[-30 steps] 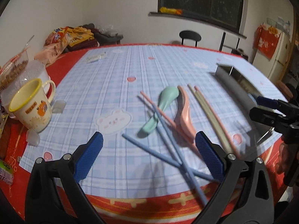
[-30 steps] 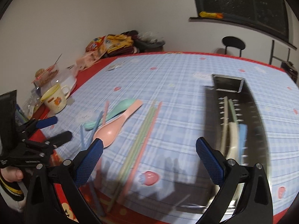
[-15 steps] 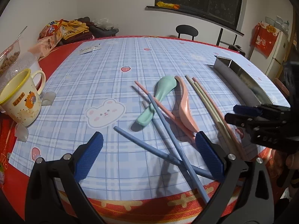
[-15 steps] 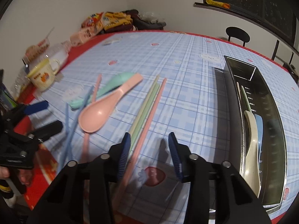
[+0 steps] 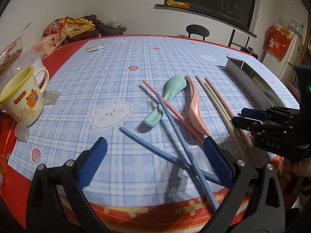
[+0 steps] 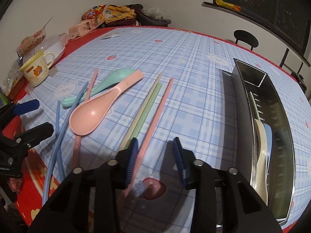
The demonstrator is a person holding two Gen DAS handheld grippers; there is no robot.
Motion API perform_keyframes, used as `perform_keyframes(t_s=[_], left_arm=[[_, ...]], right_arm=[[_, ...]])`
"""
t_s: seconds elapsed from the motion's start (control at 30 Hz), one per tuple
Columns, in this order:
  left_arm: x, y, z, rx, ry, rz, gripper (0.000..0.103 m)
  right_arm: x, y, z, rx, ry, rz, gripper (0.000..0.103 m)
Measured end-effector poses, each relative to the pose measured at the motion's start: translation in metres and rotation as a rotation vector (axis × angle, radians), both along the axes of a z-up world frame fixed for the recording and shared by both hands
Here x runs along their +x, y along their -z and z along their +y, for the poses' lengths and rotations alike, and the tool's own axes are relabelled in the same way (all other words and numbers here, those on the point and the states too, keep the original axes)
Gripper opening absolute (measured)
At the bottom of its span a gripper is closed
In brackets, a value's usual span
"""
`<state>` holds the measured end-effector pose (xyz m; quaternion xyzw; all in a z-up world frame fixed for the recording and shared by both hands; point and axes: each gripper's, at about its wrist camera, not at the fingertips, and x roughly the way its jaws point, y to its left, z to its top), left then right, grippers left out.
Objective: Organize utensils
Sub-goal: 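Move both tools back to the utensil pile, then close the right tool on a pink chopstick, then close the left tool on a blue chopstick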
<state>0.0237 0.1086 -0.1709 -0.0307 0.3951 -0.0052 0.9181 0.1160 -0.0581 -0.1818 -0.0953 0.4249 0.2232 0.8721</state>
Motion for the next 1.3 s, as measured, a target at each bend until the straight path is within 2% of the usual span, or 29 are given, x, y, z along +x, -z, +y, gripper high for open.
perform_keyframes(t_s=[0.13,0.23,0.47,0.63,0.73,0.8,0.83,0.9,0.93,1.07,1.13,1.3], left_arm=[[0.001,0.000,0.002,-0.006,-0.009,0.004,0.097],[0.001,0.001,0.002,-0.004,-0.012,0.007,0.097],[-0.002,-0.001,0.001,0.000,-0.014,0.000,0.097],[-0.006,-0.006,-0.010,0.036,0.038,-0.002,0.097],[-0.009,-0.009,-0.017,0.018,0.059,-0.004,0.096],[-0.011,-0.010,-0.021,0.006,0.070,0.003,0.085],[-0.012,-0.009,-0.023,-0.007,0.075,0.015,0.074],[-0.014,-0.007,-0.025,-0.043,0.089,0.040,0.070],[-0.014,-0.005,-0.027,-0.046,0.093,0.048,0.065],[-0.015,-0.001,-0.033,-0.053,0.110,0.078,0.033],[-0.017,-0.001,-0.035,-0.071,0.124,0.087,0.031],[-0.019,0.007,-0.042,-0.053,0.123,0.131,0.032]], right_arm=[[-0.003,0.000,-0.003,0.021,-0.005,0.004,0.015],[-0.001,0.000,-0.008,0.061,-0.010,0.024,0.009],[-0.002,0.000,-0.008,0.074,-0.021,0.030,0.008],[-0.001,0.001,-0.010,0.087,-0.026,0.036,0.008],[-0.001,0.001,-0.011,0.095,-0.028,0.039,0.008],[-0.001,0.001,-0.011,0.099,-0.032,0.041,0.008],[-0.001,0.001,-0.012,0.101,-0.034,0.042,0.008],[-0.002,0.001,-0.012,0.107,-0.041,0.044,0.008],[-0.003,0.001,-0.012,0.109,-0.045,0.045,0.008],[-0.004,0.001,-0.012,0.119,-0.058,0.050,0.008],[-0.004,0.001,-0.013,0.128,-0.062,0.055,0.008],[-0.002,0.001,-0.015,0.147,-0.063,0.066,0.008]])
